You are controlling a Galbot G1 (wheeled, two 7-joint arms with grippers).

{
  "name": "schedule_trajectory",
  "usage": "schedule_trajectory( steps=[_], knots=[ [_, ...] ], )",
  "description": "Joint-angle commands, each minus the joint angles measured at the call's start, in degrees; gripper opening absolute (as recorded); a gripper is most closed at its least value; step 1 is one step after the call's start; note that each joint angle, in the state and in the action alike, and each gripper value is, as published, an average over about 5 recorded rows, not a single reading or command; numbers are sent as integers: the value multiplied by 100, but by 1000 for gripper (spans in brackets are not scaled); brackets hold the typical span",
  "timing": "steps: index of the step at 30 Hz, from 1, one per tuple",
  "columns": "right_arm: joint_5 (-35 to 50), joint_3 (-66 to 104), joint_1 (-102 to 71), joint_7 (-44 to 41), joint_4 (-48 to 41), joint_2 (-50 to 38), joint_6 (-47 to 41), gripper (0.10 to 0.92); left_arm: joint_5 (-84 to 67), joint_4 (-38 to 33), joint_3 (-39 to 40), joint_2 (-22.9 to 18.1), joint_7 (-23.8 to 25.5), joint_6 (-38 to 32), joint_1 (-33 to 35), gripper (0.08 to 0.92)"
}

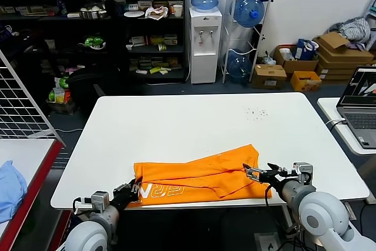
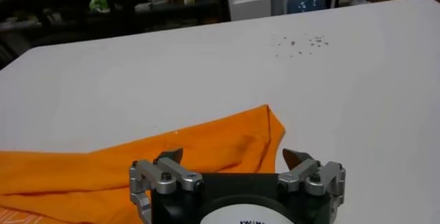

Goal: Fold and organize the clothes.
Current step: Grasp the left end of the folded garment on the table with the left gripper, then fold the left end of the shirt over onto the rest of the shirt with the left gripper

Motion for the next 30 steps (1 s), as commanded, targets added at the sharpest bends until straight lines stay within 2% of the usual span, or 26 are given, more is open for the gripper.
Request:
schedule_trajectory(
  steps=[1,6,15,23,30],
  knots=[
    [-11,-28,38,15,-17,14,34,921,-35,-60,-14,69,-9,-1,-5,146],
    [-41,-95,147,15,-46,53,74,921,-157,-172,-94,379,-45,17,-54,115],
    [-278,-418,580,-149,-210,133,168,921,-779,-268,-780,1311,-202,151,49,115],
    [-543,-668,835,-535,-431,220,317,921,-1416,-67,-2291,2295,-219,267,1112,115],
    [-674,-703,862,-754,-559,231,468,921,-1541,487,-3312,2555,-76,288,1693,115]
  ],
)
